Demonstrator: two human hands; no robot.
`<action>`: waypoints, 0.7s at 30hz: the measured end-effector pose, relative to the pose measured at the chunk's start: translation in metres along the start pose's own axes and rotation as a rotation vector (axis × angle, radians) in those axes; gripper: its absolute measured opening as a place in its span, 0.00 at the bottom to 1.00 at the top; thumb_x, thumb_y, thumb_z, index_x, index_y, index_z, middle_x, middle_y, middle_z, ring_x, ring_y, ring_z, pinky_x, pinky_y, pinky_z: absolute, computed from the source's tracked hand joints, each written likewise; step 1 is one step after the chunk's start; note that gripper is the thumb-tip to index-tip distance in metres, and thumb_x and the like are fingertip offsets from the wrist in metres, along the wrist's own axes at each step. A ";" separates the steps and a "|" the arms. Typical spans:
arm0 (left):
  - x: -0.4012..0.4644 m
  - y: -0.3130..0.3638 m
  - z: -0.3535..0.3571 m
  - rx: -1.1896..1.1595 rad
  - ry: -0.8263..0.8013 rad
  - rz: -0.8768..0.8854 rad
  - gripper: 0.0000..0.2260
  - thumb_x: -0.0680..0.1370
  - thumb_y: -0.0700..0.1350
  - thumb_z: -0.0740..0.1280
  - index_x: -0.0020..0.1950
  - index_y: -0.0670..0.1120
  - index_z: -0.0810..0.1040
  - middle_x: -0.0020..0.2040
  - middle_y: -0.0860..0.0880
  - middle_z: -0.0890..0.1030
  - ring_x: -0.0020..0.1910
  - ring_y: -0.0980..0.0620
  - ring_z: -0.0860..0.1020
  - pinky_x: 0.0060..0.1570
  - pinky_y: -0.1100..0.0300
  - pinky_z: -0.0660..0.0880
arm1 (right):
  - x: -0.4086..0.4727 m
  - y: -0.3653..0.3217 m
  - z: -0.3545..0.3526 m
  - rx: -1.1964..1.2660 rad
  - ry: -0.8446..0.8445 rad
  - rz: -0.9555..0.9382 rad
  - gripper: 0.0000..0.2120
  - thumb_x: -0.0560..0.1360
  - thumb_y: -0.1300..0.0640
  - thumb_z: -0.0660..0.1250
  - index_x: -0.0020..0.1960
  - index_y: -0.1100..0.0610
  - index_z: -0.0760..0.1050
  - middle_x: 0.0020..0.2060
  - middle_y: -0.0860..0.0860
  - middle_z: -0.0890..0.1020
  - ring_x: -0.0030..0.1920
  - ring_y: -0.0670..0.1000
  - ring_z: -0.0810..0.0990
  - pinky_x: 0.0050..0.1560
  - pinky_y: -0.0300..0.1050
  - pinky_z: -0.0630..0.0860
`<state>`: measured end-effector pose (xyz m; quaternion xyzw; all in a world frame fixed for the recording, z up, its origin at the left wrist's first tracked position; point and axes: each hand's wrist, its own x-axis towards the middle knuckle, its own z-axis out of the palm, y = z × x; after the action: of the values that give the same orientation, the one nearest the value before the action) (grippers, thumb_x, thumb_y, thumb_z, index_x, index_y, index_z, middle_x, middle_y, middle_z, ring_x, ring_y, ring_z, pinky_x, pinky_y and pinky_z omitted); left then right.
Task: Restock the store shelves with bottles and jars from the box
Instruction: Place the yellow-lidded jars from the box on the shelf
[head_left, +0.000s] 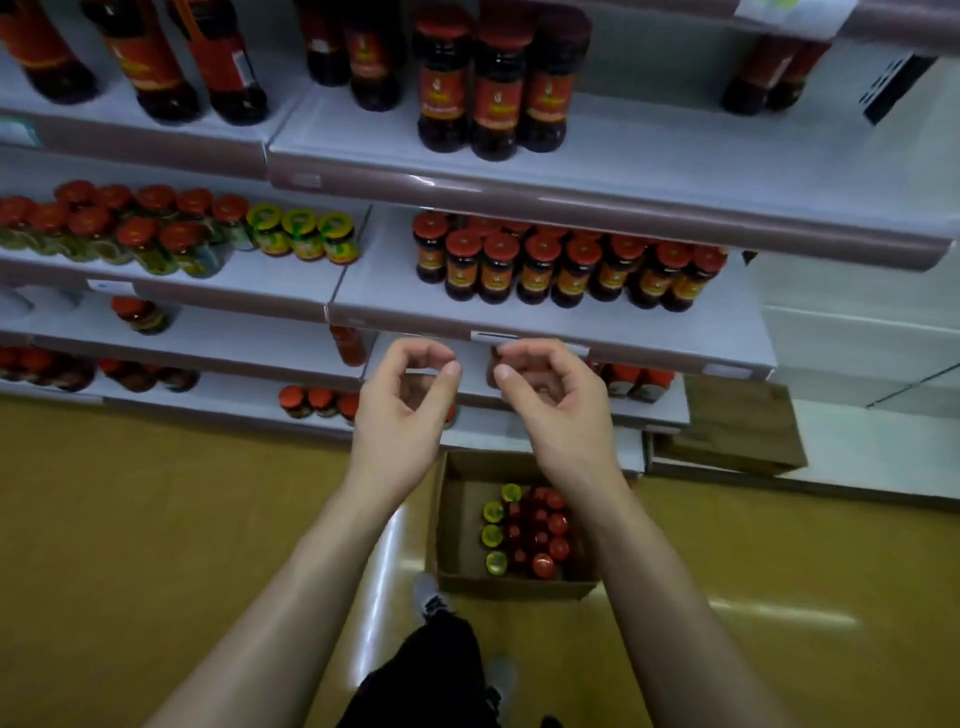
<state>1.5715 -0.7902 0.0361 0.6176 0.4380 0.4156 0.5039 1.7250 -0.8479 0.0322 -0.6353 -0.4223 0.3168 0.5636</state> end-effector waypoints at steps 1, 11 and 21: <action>0.007 -0.005 0.003 -0.008 0.002 -0.017 0.03 0.82 0.43 0.69 0.56 0.47 0.79 0.47 0.49 0.82 0.47 0.43 0.82 0.52 0.41 0.81 | 0.006 0.002 -0.001 -0.019 0.003 0.008 0.07 0.81 0.59 0.72 0.58 0.52 0.82 0.53 0.50 0.85 0.54 0.51 0.85 0.56 0.52 0.84; 0.076 -0.027 0.003 -0.139 0.049 -0.092 0.06 0.81 0.43 0.71 0.58 0.47 0.79 0.50 0.56 0.83 0.44 0.60 0.83 0.46 0.64 0.80 | 0.076 -0.001 0.020 -0.129 -0.025 0.018 0.05 0.80 0.58 0.73 0.56 0.52 0.82 0.50 0.51 0.86 0.51 0.54 0.85 0.55 0.60 0.83; 0.101 -0.041 0.017 -0.125 0.083 -0.088 0.06 0.81 0.42 0.72 0.56 0.49 0.79 0.48 0.57 0.82 0.45 0.57 0.81 0.47 0.61 0.80 | 0.112 0.007 0.015 -0.168 -0.162 0.035 0.06 0.80 0.56 0.73 0.56 0.50 0.81 0.49 0.50 0.85 0.50 0.53 0.85 0.52 0.59 0.83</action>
<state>1.6104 -0.6936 0.0005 0.5474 0.4584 0.4449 0.5406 1.7630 -0.7411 0.0308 -0.6600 -0.4803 0.3403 0.4668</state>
